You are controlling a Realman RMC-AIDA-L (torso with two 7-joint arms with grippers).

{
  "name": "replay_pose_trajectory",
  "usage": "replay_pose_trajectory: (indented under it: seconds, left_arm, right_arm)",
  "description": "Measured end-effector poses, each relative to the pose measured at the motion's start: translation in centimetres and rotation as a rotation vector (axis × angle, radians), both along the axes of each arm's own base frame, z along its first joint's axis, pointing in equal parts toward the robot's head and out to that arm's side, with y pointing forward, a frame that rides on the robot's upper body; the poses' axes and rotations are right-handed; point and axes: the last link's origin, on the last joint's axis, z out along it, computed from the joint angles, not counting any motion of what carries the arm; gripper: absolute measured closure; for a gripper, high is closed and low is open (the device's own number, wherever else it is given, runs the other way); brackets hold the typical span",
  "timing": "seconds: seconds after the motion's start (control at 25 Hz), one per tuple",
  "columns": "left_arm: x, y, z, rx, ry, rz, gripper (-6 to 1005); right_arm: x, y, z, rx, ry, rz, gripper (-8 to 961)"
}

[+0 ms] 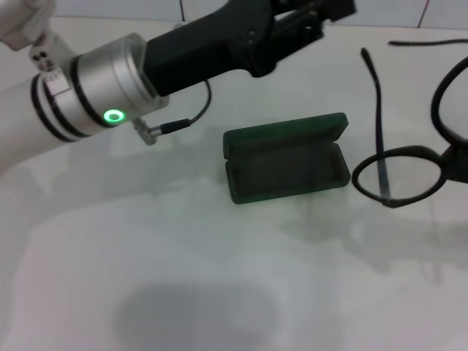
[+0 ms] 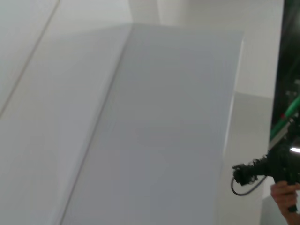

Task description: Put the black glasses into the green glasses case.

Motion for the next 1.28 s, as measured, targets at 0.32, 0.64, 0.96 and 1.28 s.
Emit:
replay_pose_trajectory:
  seconds: [0.32, 0.64, 0.96, 1.28]
  left_arm:
    - [0.9, 0.5, -0.7, 0.006, 0.058, -0.041, 751]
    - [-2.4, 1.6, 0.2, 0.044, 0.096, 0.132, 935]
    - [-4.6, 1.7, 0.4, -0.075, 0.174, 0.241, 949]
    - [-1.6, 2.3, -2.1, -0.196, 0.269, 0.167, 948]
  right_arm:
    - [-1.1, 0.0, -0.9, -0.033, -0.011, 0.064, 906]
    - [-1.0, -0.3, -1.0, 0.044, 0.004, 0.108, 906]
    - [-1.6, 0.1, -0.9, 0.138, -0.012, 0.209, 906]
    - [-3.3, 1.1, -0.9, 0.173, -0.038, 0.318, 906]
